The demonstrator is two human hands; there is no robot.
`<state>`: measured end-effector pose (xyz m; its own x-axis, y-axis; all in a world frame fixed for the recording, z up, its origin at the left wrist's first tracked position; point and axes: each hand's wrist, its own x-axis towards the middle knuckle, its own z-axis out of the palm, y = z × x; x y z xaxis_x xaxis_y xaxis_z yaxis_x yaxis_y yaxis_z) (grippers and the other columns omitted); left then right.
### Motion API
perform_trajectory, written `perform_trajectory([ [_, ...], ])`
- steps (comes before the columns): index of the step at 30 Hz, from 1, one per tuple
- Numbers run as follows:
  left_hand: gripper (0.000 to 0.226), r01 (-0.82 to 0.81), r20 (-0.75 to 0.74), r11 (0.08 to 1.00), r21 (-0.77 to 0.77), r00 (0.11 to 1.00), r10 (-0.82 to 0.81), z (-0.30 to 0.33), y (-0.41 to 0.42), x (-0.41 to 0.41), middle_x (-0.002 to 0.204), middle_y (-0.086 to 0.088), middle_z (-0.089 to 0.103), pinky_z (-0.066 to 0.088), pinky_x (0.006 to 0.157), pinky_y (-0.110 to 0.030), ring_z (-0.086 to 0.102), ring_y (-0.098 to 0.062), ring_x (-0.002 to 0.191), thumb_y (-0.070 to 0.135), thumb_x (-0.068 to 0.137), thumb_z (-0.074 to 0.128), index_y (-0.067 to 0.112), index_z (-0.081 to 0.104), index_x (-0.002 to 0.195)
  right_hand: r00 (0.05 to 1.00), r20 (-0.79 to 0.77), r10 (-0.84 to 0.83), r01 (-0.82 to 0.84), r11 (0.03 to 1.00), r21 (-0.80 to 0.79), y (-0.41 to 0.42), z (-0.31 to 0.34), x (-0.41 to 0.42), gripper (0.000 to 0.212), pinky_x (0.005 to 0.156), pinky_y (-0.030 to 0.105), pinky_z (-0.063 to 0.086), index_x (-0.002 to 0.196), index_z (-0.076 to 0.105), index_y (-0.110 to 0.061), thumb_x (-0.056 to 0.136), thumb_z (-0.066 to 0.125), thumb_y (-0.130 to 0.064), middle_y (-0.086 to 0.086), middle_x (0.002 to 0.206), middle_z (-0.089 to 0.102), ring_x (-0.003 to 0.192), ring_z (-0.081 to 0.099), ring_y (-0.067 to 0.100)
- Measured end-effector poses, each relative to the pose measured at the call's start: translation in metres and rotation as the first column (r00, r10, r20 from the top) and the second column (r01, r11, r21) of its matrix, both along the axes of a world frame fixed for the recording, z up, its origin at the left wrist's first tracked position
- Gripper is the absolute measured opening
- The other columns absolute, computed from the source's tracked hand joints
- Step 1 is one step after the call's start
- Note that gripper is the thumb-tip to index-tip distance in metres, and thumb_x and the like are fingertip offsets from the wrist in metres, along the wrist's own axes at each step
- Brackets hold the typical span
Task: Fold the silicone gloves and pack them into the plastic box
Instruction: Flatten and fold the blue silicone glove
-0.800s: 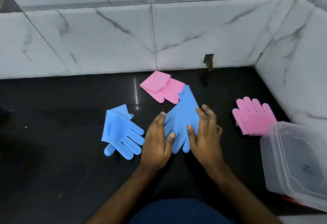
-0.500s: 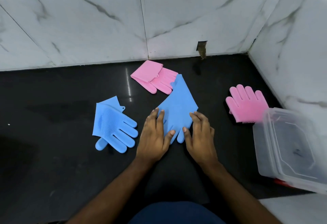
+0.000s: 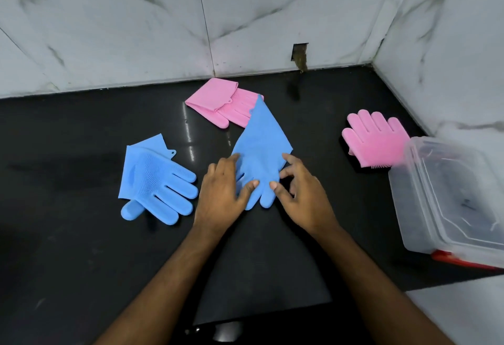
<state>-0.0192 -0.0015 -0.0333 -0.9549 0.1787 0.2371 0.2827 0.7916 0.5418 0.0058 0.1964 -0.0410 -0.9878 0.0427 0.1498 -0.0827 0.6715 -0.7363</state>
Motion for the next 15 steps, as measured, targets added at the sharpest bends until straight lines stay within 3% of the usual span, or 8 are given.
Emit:
perform_trajectory([
  [2, 0.039, 0.054, -0.012, 0.998, 0.027, 0.998, -0.054, -0.002, -0.003, -0.003, 0.112, -0.001, 0.065, 0.048, 0.093, -0.049, 0.058, -0.023, 0.101, 0.034, 0.099, 0.066, 0.012, 0.063, 0.131, 0.995, -0.013, 0.097, -0.097, 0.995, -0.002, 0.003, 0.0, 0.002, 0.046, 0.083, 0.039, 0.049, 0.141, 0.052, -0.028, 0.097, 0.062, -0.038, -0.018, 0.099, 0.065, 0.065, 0.056, 0.002],
  [5, 0.03, 0.11, -0.016, 0.992, 0.061, 0.994, -0.109, -0.004, -0.005, -0.006, 0.1, 0.004, 0.057, 0.047, 0.092, -0.048, 0.056, -0.023, 0.099, 0.024, 0.1, 0.065, 0.012, 0.07, 0.127, 0.974, -0.088, 0.209, -0.202, 0.976, 0.082, 0.004, 0.0, 0.006, 0.026, 0.086, 0.043, 0.051, 0.123, 0.069, -0.022, 0.102, 0.058, -0.033, -0.023, 0.103, 0.067, 0.077, 0.058, -0.006],
  [8, 0.022, 0.134, -0.078, 0.985, 0.106, 0.989, -0.126, -0.005, -0.007, -0.002, 0.106, 0.003, 0.054, 0.048, 0.093, -0.045, 0.052, -0.022, 0.106, 0.013, 0.099, 0.065, 0.011, 0.072, 0.119, 0.939, -0.246, 0.239, -0.19, 0.96, 0.204, 0.002, -0.003, 0.008, 0.022, 0.087, 0.044, 0.049, 0.116, 0.073, -0.021, 0.103, 0.057, -0.026, -0.013, 0.105, 0.067, 0.097, 0.059, 0.005],
  [12, 0.021, 0.176, -0.156, 0.979, 0.105, 0.975, -0.158, -0.006, -0.008, 0.003, 0.134, 0.001, 0.054, 0.051, 0.094, -0.045, 0.052, -0.022, 0.121, 0.003, 0.097, 0.058, 0.013, 0.067, 0.113, 0.904, -0.418, 0.088, -0.001, 0.979, 0.203, -0.001, -0.004, 0.004, 0.043, 0.092, 0.039, 0.045, 0.141, 0.056, -0.022, 0.099, 0.063, -0.02, -0.001, 0.128, 0.054, 0.109, 0.049, 0.016],
  [15, 0.026, 0.165, -0.283, 0.985, 0.048, 0.948, -0.145, -0.004, -0.007, 0.001, 0.133, -0.003, 0.057, 0.055, 0.083, -0.047, 0.056, -0.026, 0.115, 0.007, 0.094, 0.048, 0.012, 0.067, 0.111, 0.92, -0.39, 0.038, 0.068, 0.965, 0.253, 0.004, 0.001, -0.006, 0.068, 0.097, 0.039, 0.031, 0.156, 0.036, -0.03, 0.096, 0.067, -0.031, -0.006, 0.157, 0.038, 0.132, 0.036, 0.017],
])
